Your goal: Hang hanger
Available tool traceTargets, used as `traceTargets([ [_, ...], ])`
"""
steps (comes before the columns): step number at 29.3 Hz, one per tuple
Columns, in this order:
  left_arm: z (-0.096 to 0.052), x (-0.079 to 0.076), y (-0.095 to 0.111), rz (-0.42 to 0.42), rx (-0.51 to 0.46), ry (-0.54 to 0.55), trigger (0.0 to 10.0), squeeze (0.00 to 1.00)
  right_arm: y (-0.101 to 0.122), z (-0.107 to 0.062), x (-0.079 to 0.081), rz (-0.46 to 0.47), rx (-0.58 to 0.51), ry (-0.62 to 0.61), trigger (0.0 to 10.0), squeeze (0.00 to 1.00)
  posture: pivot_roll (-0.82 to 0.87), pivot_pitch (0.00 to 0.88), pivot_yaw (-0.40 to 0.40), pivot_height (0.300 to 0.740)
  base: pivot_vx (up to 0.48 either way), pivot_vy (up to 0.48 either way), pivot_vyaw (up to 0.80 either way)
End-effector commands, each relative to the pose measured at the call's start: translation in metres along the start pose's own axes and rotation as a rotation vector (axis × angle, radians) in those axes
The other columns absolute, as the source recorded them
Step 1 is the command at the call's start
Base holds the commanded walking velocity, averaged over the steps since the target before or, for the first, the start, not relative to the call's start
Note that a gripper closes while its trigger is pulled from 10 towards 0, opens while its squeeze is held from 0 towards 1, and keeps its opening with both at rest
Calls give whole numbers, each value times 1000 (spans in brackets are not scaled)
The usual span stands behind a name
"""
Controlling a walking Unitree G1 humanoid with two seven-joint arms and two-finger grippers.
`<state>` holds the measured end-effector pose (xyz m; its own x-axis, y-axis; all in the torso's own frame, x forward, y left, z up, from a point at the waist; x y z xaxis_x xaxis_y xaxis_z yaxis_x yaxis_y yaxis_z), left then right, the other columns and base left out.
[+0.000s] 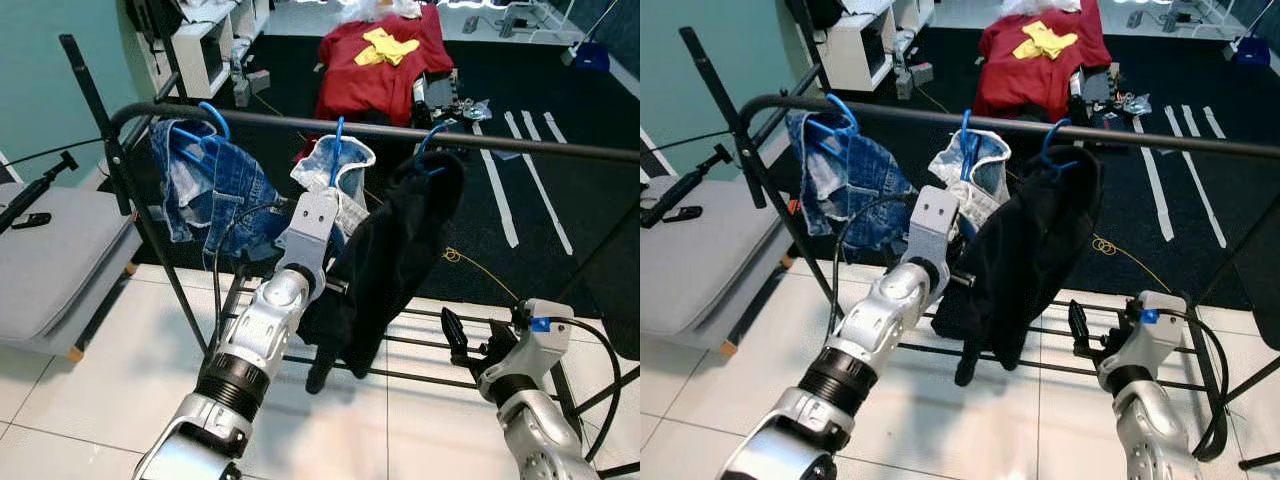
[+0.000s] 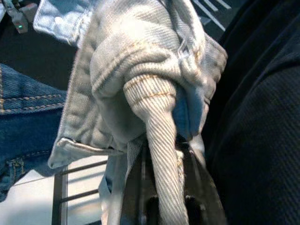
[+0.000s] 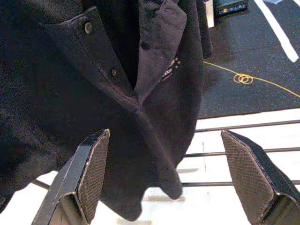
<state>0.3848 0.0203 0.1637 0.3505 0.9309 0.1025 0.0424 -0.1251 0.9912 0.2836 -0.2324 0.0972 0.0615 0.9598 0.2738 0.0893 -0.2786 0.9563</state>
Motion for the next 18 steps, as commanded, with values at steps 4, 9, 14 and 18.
traceTargets([
  [4, -3, 5, -17, -27, 39, -17, 10000, 1000, -5, -3, 0, 1, 10, -5, 10000, 0, -81, 125, 46, 740, 0, 0, 0],
  [9, -11, 31, -18, -35, 3, -38, 10000, 1000, -4, -4, 0, 6, 7, -7, 10000, 0, -78, 132, 46, 740, 0, 0, 0],
  [14, -31, 73, -22, -34, -25, -87, 10000, 1000, -4, -6, 1, 13, 6, -4, 10000, 0, -72, 142, 46, 740, 0, 0, 0],
  [18, -33, 78, -22, -34, -26, -89, 10000, 1000, -4, -6, 1, 13, 6, -4, 10000, 0, -72, 142, 46, 740, 0, 0, 0],
])
Point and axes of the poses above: a point about 5 cm out from each wrist's last joint towards the gripper, its own z axis pointing out of the wrist towards the gripper, its own y axis along the axis of the wrist's last joint, x = y × z, the point moved 3 cm from there along z, pointing out of the wrist towards the gripper, and after that the axes turned 2 degrees about z, right-handed, at the moved point
